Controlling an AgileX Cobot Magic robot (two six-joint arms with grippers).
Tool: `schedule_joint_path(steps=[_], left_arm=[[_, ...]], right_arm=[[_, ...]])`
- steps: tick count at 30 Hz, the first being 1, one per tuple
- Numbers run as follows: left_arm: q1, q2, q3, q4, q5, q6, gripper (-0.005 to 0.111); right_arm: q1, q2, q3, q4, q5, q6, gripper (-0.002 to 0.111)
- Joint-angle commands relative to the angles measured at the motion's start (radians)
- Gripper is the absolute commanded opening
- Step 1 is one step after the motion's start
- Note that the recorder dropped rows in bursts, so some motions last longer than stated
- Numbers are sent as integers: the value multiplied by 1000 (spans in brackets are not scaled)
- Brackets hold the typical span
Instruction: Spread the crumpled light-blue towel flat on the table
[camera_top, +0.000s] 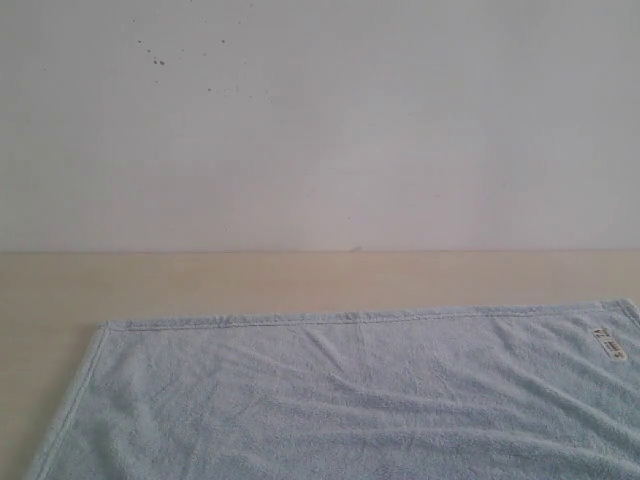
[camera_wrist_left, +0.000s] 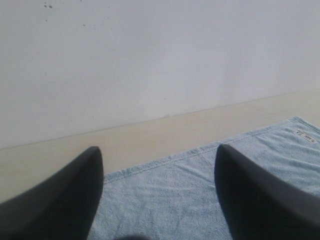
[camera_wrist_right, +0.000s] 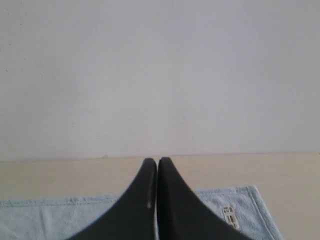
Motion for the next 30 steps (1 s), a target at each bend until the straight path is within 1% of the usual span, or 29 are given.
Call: schedule_joint_path(steps=[1,5,8,9,10,12,15,17,19,20,21,23,24,28,30], left_arm=[[1,-6,5,5,3,-13,61],[1,-6,5,5,19,-11,61],[1,-11,5,-8,64,22,61],[1,-13,7,-46,71,48,60],[1,-18,17,-134,93,111,58],[1,-33,51,-364,131,347,54],[1,-53,151,-865,174,998,45],[1,-80,223,-1165,209,1359,36],[1,-124,267,-1359,266,1580,26],[1,-150,282,-1413,309,1658,21],[1,-180,293,-1442,354,1705,16],[1,-238,316,-1467,403,1734,6],[1,-274,333,-1470,409,1734,4],[1,-427,396,-1552,412,1734,4],[1,-511,396,-1558,455,1734,4]], right_arm=[[-6,-125,136,-6,-21,-70,0],[-6,-219,225,-6,-45,-83,0],[-6,-272,261,10,-75,-124,0],[-6,-287,269,41,-72,-167,0],[-6,-301,271,79,-64,-219,0],[-6,-316,271,159,-55,-319,0],[-6,-318,271,211,-55,-399,0],[-6,-318,271,211,-50,-399,0],[-6,-318,271,211,-29,-394,0],[-6,-318,271,211,-11,-390,0],[-6,-318,271,211,16,-385,0],[-6,-318,271,211,27,-367,0],[-6,-318,271,211,34,-355,0],[-6,-318,271,211,101,-355,0],[-6,-318,271,211,116,-353,0]])
